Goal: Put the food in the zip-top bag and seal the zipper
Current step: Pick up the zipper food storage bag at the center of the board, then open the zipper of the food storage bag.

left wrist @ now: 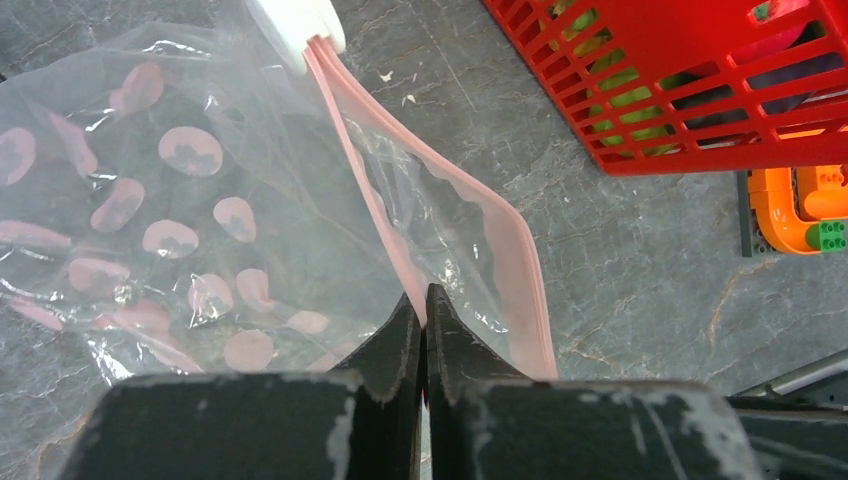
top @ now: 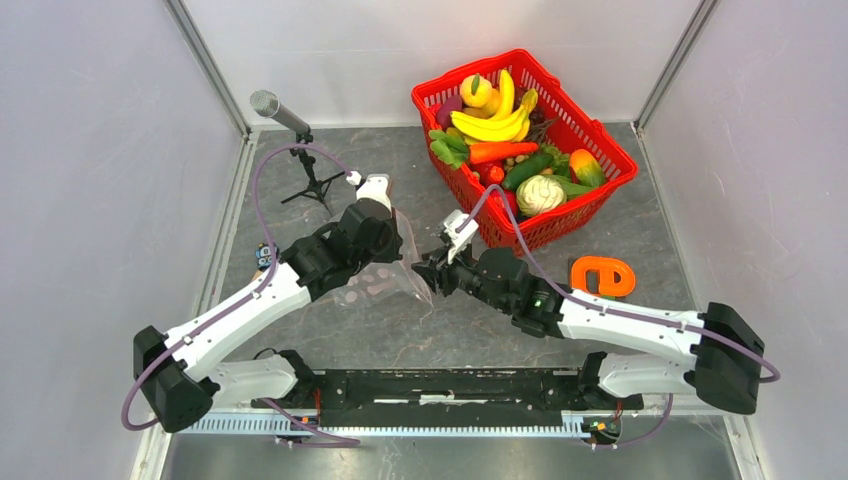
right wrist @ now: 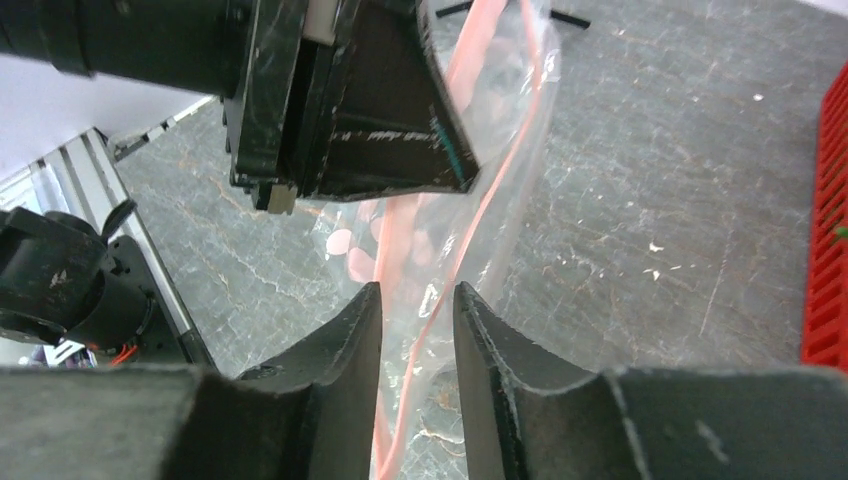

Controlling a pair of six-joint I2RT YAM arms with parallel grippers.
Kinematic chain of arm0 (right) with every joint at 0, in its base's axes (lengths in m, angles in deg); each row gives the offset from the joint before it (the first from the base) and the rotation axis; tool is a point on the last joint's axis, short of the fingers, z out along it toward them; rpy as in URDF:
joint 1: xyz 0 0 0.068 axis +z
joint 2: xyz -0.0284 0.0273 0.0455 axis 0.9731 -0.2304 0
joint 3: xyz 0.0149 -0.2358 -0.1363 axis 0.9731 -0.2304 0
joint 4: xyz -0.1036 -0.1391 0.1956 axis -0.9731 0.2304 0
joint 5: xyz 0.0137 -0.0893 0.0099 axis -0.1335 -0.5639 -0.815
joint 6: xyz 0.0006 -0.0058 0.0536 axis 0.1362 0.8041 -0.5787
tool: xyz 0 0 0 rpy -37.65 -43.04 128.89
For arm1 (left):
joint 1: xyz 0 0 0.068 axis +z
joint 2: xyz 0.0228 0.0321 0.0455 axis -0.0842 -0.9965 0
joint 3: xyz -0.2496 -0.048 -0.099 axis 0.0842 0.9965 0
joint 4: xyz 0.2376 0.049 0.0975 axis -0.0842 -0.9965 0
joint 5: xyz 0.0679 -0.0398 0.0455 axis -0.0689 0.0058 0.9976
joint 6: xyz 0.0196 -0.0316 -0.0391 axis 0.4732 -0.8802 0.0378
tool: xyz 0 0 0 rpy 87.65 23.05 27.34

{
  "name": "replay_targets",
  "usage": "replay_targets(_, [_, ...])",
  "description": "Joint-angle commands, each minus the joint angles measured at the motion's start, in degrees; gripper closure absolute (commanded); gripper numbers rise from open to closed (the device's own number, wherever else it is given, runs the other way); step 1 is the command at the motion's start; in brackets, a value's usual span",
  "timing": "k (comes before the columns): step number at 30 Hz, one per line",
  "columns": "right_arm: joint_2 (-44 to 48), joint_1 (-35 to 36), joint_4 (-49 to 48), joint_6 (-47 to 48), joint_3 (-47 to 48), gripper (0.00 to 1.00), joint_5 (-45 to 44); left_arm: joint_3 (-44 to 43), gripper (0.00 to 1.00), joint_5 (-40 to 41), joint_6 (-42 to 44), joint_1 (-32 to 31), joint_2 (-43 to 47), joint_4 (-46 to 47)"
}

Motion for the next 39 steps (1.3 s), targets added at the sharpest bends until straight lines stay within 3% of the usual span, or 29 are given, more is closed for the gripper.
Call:
replay_targets(1, [3.8, -1.2, -0.6, -1.2, 2.6, 0.62, -0.1, 0.4, 0.98, 1.4, 2.4, -0.1, 2.4, -0.3])
replay_targets(15, [-6.0, -3.7, 1.7, -5.5, 7.7, 0.60, 2.3, -0.6, 0.98, -1.9, 2.6, -0.1, 3.7, -3.0])
replay_targets(24, [-3.4, -3.6, -1.8, -7.1, 6.0, 0.56, 4.0, -0.3, 0.98, -0.2, 2.1, -0.1, 2.8, -3.2])
replay_targets(36, [-8.2, -3.6, 2.1, -9.9, 8.9, 0.58, 2.5, -1.0, 0.97, -1.4, 1.9, -0.1, 3.2, -3.2])
replay_targets(39, [-9.7, -3.5, 3.3, -9.1, 10.1, 0.65, 1.5, -1.2, 0.97, -2.0, 1.7, -0.1, 3.4, -3.2])
